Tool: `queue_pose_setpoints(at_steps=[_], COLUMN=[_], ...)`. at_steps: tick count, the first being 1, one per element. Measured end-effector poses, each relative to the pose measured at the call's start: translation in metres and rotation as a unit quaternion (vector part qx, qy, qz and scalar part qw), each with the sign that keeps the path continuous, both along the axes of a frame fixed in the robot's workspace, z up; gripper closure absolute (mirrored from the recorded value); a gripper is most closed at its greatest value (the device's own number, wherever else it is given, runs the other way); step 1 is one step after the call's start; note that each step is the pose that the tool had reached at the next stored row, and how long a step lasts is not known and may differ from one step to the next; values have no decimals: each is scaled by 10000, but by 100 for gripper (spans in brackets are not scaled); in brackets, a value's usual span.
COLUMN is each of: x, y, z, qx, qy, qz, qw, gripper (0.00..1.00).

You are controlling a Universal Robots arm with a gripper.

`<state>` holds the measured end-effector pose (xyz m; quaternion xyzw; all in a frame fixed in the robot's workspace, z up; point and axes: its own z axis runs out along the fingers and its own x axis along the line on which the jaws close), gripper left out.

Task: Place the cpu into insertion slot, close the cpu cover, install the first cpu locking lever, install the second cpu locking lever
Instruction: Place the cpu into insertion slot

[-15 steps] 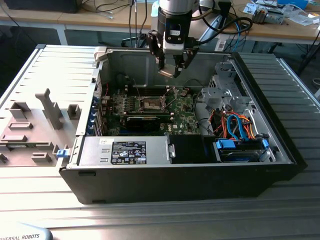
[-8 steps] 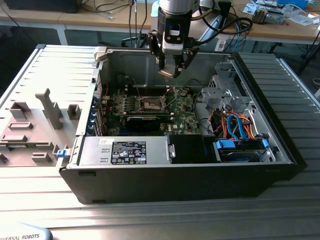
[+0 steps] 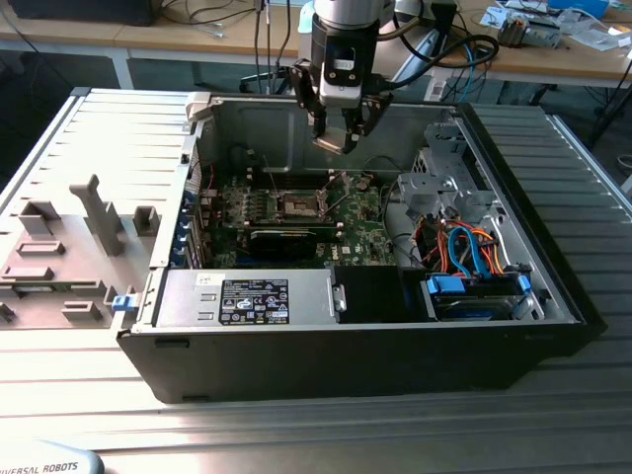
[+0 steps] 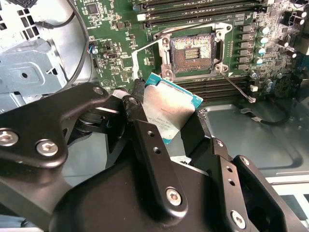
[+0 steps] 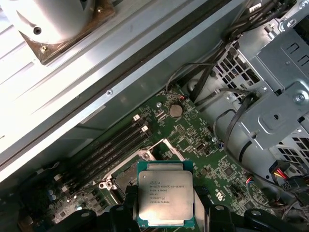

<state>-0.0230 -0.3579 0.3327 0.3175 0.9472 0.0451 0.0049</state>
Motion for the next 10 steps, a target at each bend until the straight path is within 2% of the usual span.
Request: queue_pose_setpoints(at_steps=[10], x=[0], y=[0], z=[0], qx=[0], qy=[0], qz=[-96], qw=[10000], gripper=[46])
